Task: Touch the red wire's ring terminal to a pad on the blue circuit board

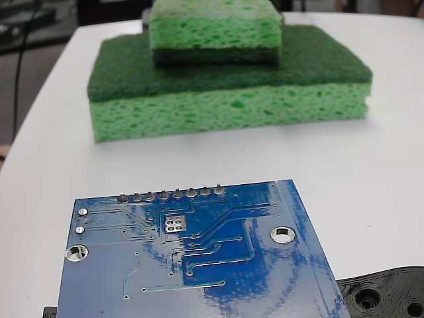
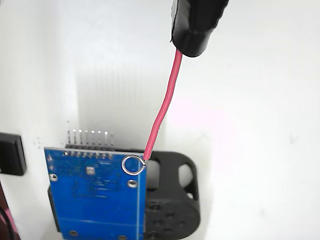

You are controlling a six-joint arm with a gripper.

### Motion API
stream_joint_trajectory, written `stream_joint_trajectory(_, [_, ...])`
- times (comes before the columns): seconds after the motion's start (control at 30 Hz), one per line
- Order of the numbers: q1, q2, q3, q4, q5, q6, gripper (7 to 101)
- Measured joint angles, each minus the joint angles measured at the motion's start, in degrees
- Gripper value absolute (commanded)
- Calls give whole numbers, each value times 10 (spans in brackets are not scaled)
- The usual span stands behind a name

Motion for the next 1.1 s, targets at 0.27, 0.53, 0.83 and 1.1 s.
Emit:
stream_joint_trajectory(0.27, [81, -229, -141, -23, -94, -86, 1003])
stream_joint_trajectory(0.53, [98, -430, -276, -15, -143, -152, 1003])
stream_joint_trajectory(0.83, [100, -530, -355, 9, -153, -189, 1003])
stream_joint_trajectory(1.1, [116, -575, -379, 16, -156, -207, 1003])
